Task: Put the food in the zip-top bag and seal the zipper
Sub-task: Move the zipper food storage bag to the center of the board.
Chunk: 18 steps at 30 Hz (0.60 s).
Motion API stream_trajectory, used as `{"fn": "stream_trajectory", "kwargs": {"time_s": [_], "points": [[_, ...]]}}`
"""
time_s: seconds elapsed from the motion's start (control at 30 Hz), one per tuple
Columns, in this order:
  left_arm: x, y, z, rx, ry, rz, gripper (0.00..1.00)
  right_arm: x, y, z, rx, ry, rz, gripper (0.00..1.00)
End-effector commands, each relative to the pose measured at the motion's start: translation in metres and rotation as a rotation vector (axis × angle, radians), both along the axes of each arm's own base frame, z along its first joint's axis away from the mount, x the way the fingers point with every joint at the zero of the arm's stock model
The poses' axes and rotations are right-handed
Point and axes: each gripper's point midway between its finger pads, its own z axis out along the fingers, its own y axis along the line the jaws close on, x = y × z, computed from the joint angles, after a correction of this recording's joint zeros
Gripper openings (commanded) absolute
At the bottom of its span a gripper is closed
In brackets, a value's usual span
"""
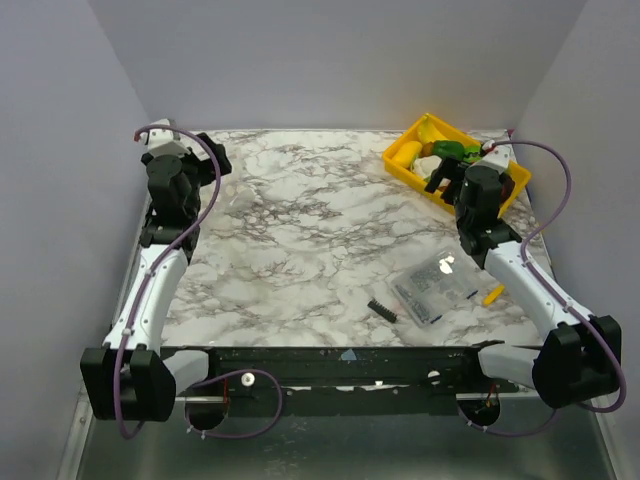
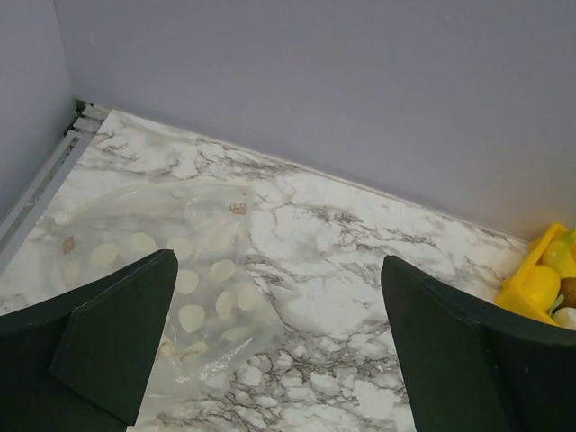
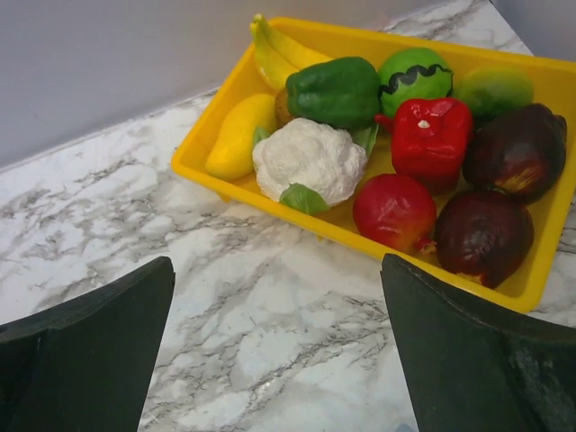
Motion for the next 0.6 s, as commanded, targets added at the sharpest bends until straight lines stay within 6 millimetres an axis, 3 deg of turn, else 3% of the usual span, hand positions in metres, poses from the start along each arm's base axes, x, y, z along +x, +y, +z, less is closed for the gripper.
{"fn": "stream_trajectory", "kwargs": {"time_s": [0.0,0.1,0.23,0.57], "points": [[0.028,0.004,-0.037,-0.022,0.152,0.031,0.98,0.013,0.006,0.022,0.054,-0.044,-0.002,1.00],[0.035,0.018,-0.060,-0.036,0.286,0.129,0.91,0.015,0.017,0.032,0.076,-0.038,0.050,1.00],[0.037,0.031,-0.091,-0.067,0.424,0.245,0.91,0.014,0.042,0.041,0.114,-0.044,0.188,1.00],[0.064,0.006,-0.162,-0.078,0.760,0.184,0.98,0.005,0.062,0.034,0.149,-0.023,0.303,1.00]]}}
